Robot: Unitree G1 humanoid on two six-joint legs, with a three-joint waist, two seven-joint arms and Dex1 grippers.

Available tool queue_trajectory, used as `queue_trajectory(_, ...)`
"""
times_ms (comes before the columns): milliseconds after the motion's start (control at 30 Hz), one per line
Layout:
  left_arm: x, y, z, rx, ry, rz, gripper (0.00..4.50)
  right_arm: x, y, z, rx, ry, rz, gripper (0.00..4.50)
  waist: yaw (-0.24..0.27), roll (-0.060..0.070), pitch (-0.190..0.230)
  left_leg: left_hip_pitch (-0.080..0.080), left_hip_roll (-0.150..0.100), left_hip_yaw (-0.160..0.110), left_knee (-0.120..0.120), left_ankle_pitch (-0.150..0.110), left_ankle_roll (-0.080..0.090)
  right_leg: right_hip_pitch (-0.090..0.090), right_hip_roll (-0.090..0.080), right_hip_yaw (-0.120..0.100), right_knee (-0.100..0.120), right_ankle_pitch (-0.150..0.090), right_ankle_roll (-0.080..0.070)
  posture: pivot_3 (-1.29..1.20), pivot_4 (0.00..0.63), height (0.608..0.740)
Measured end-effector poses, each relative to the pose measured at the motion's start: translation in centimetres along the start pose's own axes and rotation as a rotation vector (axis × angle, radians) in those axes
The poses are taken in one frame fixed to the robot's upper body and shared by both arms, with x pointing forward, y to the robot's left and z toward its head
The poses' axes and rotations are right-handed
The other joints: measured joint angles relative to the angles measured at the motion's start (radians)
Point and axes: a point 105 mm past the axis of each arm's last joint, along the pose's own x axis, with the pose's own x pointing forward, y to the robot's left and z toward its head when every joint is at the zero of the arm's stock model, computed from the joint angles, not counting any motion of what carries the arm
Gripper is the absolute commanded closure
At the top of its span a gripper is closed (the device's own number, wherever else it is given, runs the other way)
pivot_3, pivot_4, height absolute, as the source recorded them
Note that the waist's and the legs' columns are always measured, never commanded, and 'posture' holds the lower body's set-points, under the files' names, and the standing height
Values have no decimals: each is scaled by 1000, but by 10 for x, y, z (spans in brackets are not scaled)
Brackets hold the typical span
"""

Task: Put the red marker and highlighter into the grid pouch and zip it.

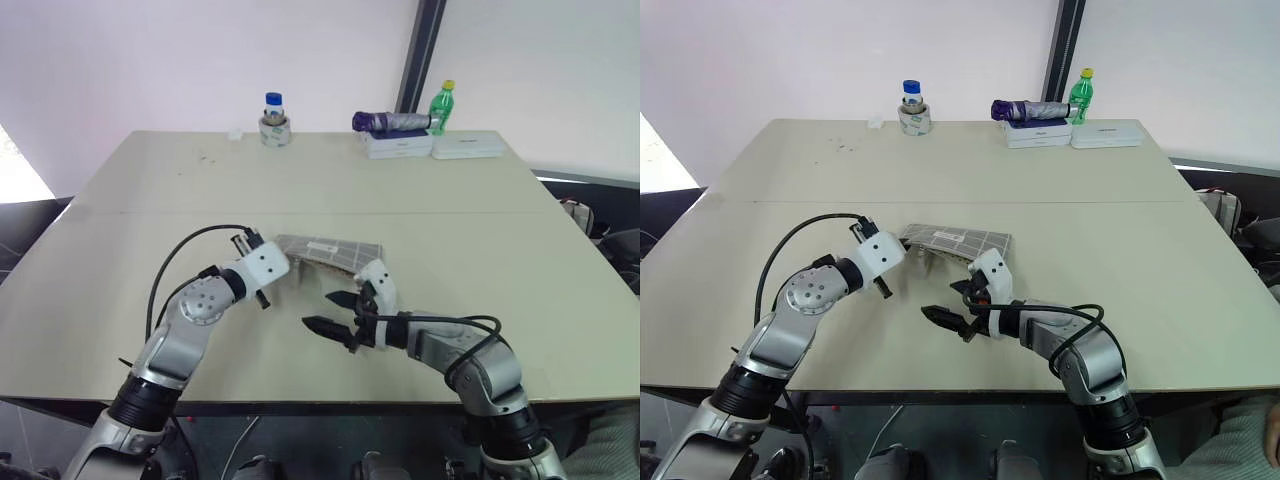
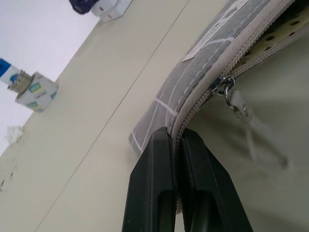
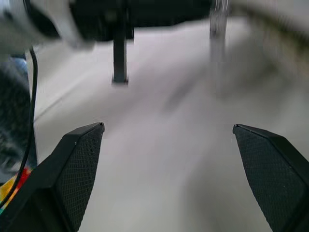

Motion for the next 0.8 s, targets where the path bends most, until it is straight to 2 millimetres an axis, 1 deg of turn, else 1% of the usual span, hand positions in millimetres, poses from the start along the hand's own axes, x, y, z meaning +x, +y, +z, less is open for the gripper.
queue_trajectory(67, -1, 0, -2, 0, 13, -4, 4500, -5, -5, 11, -37, -27, -8, 67, 3, 0, 0, 0, 0, 0, 0, 0, 0, 0, 0, 0, 0, 0, 0, 0, 150, 740)
queue_trajectory(133, -1, 0, -3, 0, 20, -3, 4500, -9, -9, 10, -60, -7, -15, 67, 3, 0, 0, 0, 0, 0, 0, 0, 0, 0, 0, 0, -1, 0, 0, 0, 150, 740)
queue_trajectory(200, 0, 0, -4, -11, 25, -3, 4500, -4, -14, -2, -74, 38, -52, 67, 1, 0, 0, 0, 0, 0, -1, 0, 0, 0, 0, 0, -1, 0, 0, 0, 150, 740)
queue_trajectory(267, 2, -3, -2, -22, 22, -9, 4500, 4, -17, -22, -17, 71, -83, 67, -1, 0, 0, 0, 0, 0, -1, 0, 0, 0, 0, 0, -1, 0, 0, 0, 150, 740)
queue_trajectory(333, 2, -5, -1, -23, 22, -13, 4500, 14, -13, -33, 36, 73, -84, 67, -3, 0, 0, 0, 0, 0, -1, 0, 0, 0, 0, 0, 0, 0, 0, 0, 150, 740)
queue_trajectory(433, 2, -4, 1, -24, 19, -9, 4500, 27, -12, -31, 75, 29, -99, 67, -2, 0, 0, 0, 0, 0, 0, 0, 0, 0, 0, 0, 0, 0, 0, 0, 150, 740)
queue_trajectory(567, 2, -4, 2, -25, 21, -5, 4500, 35, -10, -26, 78, -1, -95, 67, 1, 0, 0, 0, 0, 0, 0, 0, 0, 0, 0, 0, 0, 0, 0, 0, 150, 740)
queue_trajectory(800, 2, -5, 4, -35, 24, -2, 4500, 48, -25, -21, 45, -36, -178, 67, -2, 0, 0, 0, 0, 0, -1, 0, 0, 0, 0, 0, 0, 0, 0, 0, 150, 740)
